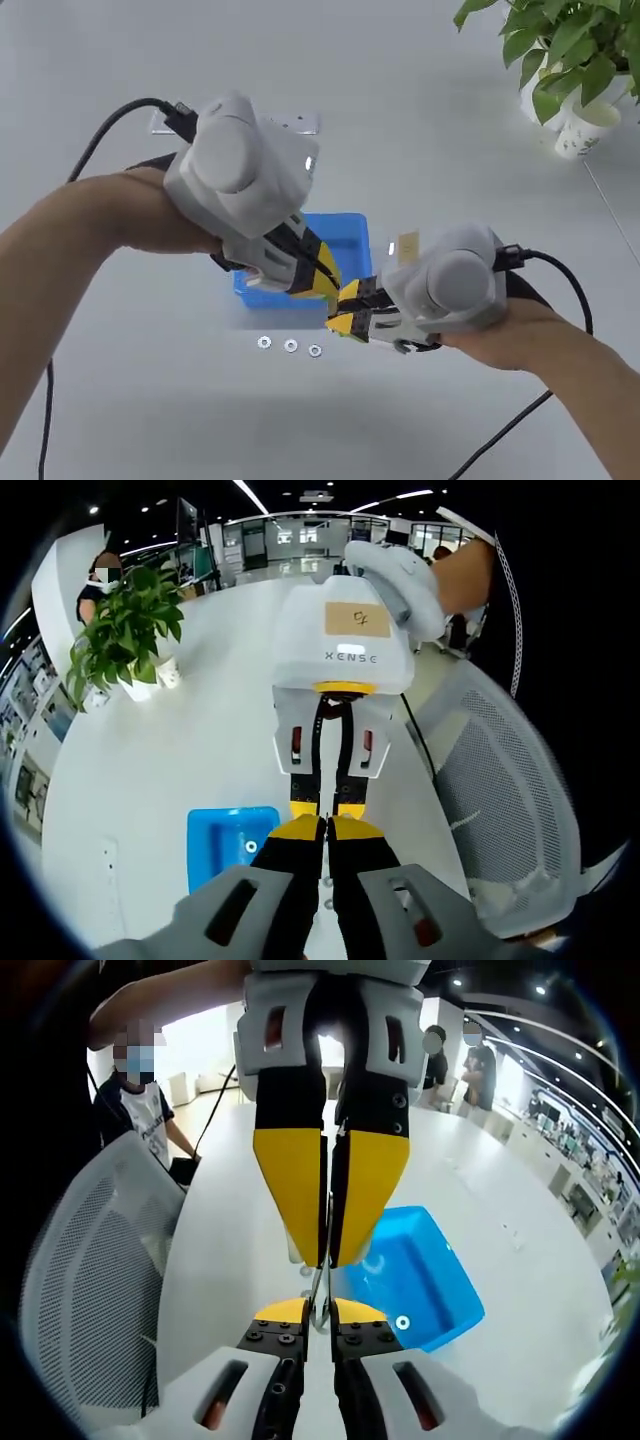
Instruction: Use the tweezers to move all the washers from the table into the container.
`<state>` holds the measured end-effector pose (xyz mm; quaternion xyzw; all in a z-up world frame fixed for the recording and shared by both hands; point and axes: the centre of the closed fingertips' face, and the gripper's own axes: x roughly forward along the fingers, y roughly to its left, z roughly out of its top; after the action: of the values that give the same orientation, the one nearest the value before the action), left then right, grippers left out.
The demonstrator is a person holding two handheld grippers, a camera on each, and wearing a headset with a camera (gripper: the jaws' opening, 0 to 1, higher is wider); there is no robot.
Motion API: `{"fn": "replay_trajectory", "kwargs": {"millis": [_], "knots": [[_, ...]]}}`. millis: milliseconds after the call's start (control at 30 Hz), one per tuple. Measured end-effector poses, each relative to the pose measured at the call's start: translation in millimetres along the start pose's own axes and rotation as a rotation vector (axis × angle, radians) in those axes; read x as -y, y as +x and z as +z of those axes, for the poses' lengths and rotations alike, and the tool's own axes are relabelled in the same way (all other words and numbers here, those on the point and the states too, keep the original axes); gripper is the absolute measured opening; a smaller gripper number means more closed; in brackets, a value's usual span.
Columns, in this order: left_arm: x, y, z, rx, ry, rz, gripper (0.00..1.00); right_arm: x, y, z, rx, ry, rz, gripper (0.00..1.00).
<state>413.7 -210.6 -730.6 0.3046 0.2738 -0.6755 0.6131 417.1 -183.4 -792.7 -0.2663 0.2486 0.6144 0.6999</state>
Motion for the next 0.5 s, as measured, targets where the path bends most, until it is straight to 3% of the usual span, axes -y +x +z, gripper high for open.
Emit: {"fn": "replay_trajectory", "kwargs": {"millis": [500], "knots": [[-23.1, -19.5, 6.6, -0.01, 0.018, 0.042, 0.04, 27.3, -4.9, 18.9, 0.021, -0.018, -0.021, 0.09]]}}
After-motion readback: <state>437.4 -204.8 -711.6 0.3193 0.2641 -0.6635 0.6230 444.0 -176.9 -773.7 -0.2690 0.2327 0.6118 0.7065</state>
